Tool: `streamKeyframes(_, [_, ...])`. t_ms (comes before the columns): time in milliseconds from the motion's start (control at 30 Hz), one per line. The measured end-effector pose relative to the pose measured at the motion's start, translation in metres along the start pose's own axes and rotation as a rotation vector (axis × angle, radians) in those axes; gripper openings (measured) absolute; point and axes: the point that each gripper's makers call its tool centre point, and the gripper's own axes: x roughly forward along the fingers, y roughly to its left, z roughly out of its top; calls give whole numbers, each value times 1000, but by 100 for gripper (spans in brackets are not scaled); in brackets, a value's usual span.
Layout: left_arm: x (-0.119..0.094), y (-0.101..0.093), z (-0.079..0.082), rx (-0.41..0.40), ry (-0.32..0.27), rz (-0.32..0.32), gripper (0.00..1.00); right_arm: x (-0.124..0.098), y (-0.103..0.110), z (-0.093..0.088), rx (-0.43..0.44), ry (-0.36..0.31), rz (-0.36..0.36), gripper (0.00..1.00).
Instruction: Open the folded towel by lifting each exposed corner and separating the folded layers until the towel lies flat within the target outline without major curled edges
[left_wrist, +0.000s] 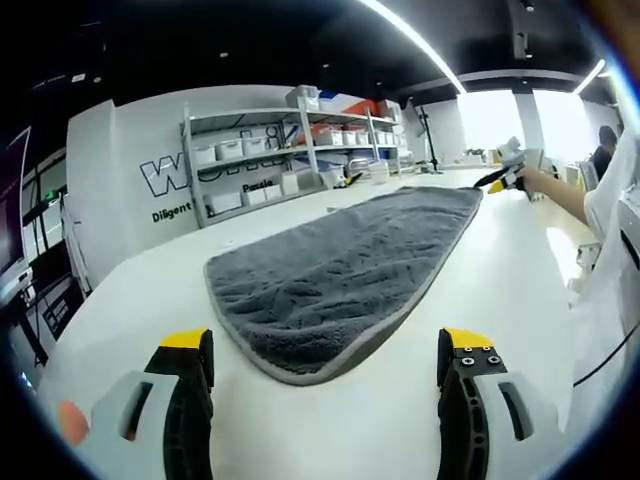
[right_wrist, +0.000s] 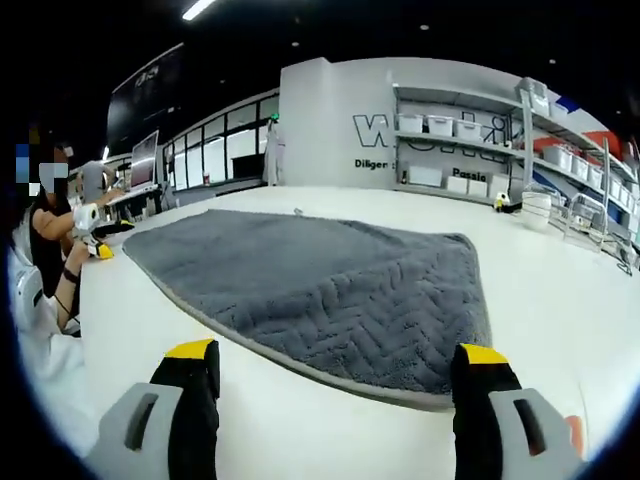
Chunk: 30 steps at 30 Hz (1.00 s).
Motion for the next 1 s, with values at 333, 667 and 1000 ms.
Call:
streamKeyframes(333, [0, -3, 1, -8, -7, -21, 91, -6, -4, -12, 19, 28, 12, 99])
streamKeyframes(667, [0, -3, 2, -8, -9, -20, 91, -16, -9, -18, 9, 50, 19, 99])
streamKeyframes(1000, [0, -4, 3, -7, -12, -21, 91, -21, -7, -20, 12, 51, 27, 99])
